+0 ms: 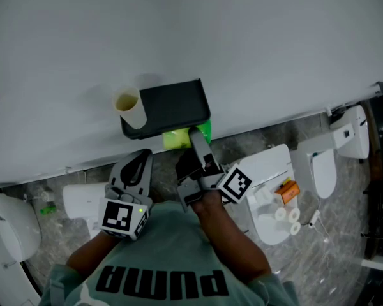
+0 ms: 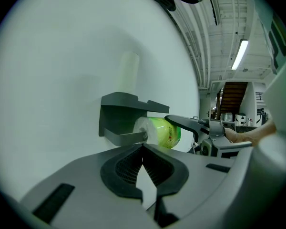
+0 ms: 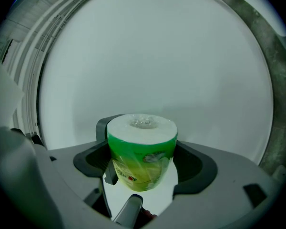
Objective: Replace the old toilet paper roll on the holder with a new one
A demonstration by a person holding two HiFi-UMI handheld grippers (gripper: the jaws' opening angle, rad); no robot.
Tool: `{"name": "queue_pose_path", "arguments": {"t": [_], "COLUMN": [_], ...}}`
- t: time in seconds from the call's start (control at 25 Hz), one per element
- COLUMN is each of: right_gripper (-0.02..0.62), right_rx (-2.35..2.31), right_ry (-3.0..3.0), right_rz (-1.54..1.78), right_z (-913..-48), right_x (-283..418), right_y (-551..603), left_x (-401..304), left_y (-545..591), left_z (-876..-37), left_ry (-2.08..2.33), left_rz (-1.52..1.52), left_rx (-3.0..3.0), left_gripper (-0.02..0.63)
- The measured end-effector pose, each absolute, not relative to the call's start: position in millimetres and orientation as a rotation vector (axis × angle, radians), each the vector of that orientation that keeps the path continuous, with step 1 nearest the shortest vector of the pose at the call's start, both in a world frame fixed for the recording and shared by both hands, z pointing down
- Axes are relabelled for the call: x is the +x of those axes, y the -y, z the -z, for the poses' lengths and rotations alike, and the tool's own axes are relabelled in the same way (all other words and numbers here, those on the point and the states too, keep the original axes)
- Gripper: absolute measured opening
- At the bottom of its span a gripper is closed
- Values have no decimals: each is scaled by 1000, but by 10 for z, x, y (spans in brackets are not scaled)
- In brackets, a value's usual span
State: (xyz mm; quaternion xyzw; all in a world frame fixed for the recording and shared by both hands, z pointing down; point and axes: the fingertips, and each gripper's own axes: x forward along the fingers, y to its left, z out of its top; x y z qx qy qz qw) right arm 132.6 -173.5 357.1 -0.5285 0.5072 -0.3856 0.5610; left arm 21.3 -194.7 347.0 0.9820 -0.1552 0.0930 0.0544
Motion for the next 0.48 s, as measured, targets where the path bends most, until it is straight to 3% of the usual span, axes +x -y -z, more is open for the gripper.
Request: {"name": "queue_pose_path", "arguments": {"t": [0.48], "right_gripper": [411], "right_rx": [-1174], "right_ry": [-1326], "right_rz": [1006], "right_z": [-3586], "right_x": [882], "right_y": [1920], "left_x": [60], "left_y": [2004], "left_z": [-3546], "left_ry": [548], "left_rz": [-315], "left_rx": [2951], "left_gripper": [3]}}
